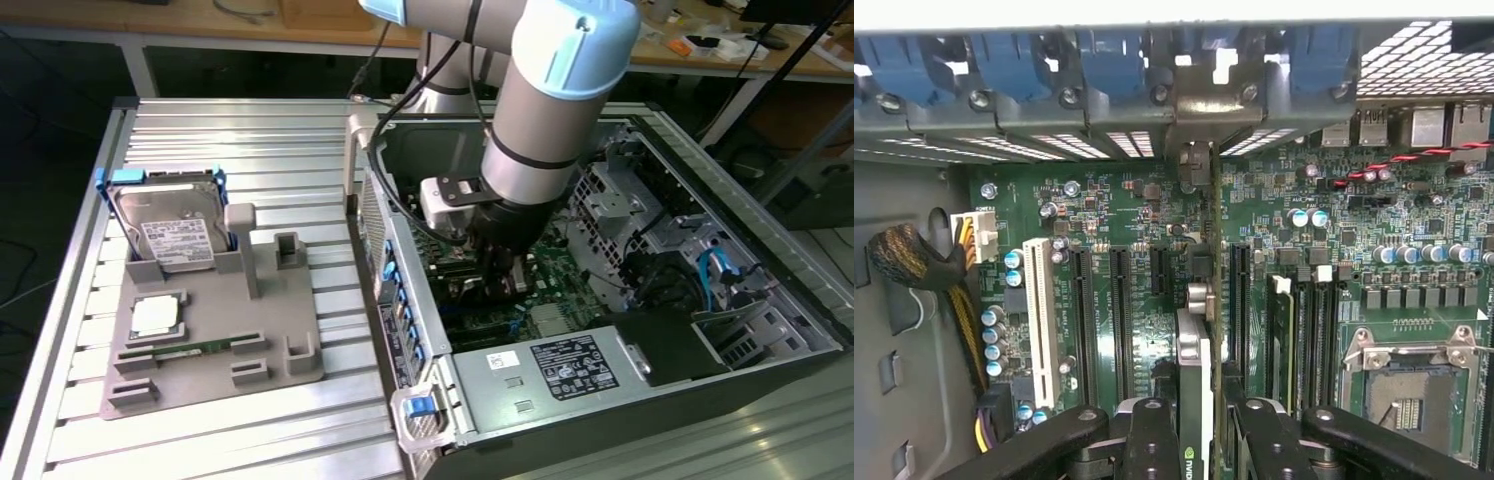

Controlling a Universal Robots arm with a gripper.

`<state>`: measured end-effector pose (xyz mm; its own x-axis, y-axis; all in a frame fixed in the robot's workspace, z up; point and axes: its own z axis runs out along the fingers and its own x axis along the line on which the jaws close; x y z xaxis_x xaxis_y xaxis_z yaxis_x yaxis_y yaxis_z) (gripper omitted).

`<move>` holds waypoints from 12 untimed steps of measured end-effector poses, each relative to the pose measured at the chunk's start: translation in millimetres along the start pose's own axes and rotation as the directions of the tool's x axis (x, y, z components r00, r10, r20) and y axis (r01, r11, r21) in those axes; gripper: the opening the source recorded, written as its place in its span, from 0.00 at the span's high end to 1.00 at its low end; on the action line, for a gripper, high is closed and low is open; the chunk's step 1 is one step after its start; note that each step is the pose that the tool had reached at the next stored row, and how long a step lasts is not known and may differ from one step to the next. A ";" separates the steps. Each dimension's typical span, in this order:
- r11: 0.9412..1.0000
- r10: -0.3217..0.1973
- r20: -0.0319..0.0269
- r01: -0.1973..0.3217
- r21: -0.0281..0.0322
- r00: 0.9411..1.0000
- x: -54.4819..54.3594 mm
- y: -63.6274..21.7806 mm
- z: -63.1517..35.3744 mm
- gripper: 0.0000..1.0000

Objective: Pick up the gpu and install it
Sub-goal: 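Insert the gpu into the slot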

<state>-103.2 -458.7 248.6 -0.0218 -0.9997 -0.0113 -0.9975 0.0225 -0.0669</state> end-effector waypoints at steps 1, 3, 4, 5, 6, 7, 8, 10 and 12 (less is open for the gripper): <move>1.000 0.000 0.000 0.000 0.000 1.000 0.0 0.0 0.7 0.73; 1.000 0.000 0.000 0.000 0.000 1.000 0.1 0.1 1.5 0.73; 1.000 0.000 -0.001 0.000 0.000 1.000 0.1 0.2 2.0 0.73; 1.000 0.000 -0.001 0.000 0.000 1.000 0.1 0.3 2.3 0.73; 1.000 0.000 -0.001 0.000 0.000 1.000 0.2 0.3 2.5 0.73; 1.000 0.000 -0.001 0.000 0.000 1.000 0.2 0.4 2.7 0.73; 1.000 0.000 -0.001 0.000 0.000 1.000 0.1 0.4 2.8 0.73; 1.000 0.000 0.000 0.000 0.000 1.000 0.1 0.4 3.0 0.73; 1.000 0.000 0.000 0.000 0.000 1.000 0.1 0.4 3.0 0.73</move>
<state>-103.4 -458.7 245.6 -0.0219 -0.9997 -0.0111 -0.9975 0.0226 -0.0669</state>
